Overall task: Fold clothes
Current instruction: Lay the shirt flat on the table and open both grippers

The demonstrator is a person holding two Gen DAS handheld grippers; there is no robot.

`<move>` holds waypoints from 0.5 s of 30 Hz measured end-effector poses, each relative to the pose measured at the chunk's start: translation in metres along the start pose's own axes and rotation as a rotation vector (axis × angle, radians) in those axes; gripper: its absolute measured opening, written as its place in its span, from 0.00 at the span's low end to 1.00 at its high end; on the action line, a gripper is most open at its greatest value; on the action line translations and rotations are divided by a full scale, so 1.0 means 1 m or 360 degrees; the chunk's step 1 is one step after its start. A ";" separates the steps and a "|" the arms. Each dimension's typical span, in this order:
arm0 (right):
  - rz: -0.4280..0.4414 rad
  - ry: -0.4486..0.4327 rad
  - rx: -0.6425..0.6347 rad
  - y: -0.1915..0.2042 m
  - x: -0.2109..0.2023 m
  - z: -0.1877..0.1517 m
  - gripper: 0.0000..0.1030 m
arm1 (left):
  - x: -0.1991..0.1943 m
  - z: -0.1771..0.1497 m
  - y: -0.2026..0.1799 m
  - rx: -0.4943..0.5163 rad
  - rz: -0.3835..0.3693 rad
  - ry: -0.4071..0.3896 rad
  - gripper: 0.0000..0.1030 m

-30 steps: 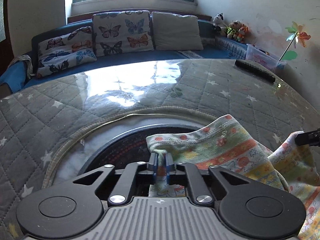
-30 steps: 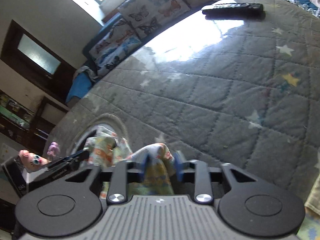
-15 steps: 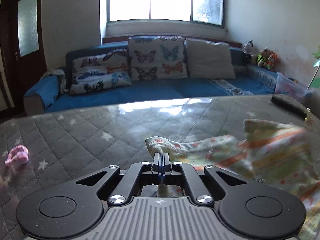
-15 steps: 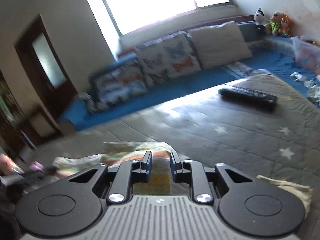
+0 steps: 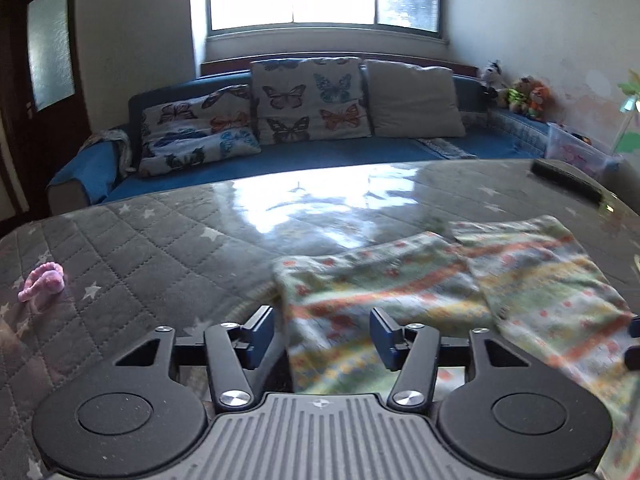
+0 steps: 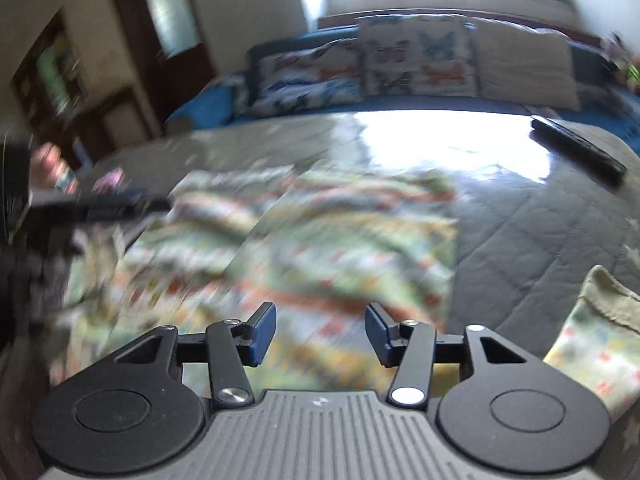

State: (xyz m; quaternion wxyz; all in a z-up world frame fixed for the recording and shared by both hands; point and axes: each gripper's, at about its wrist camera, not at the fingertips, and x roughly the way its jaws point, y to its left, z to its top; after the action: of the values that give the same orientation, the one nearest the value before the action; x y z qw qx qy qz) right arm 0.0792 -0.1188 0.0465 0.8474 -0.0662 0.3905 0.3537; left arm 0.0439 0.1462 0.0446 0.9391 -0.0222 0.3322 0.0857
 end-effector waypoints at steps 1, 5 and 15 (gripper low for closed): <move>0.0007 0.0005 -0.0050 0.009 -0.002 -0.005 0.57 | -0.005 -0.004 -0.006 0.0021 -0.0019 -0.0001 0.63; 0.0033 0.0011 -0.0219 0.040 -0.007 -0.020 0.62 | -0.023 -0.022 -0.031 0.0136 -0.0076 -0.0010 0.65; 0.0022 0.0037 -0.0395 0.069 -0.022 -0.048 0.65 | -0.057 -0.074 -0.090 0.0463 -0.0125 -0.0057 0.67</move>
State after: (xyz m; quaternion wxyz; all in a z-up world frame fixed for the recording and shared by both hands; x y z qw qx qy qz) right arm -0.0053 -0.0982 0.0403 0.8256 -0.1720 0.3540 0.4044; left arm -0.0297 0.0417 0.0215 0.9408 0.1026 0.3231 0.0002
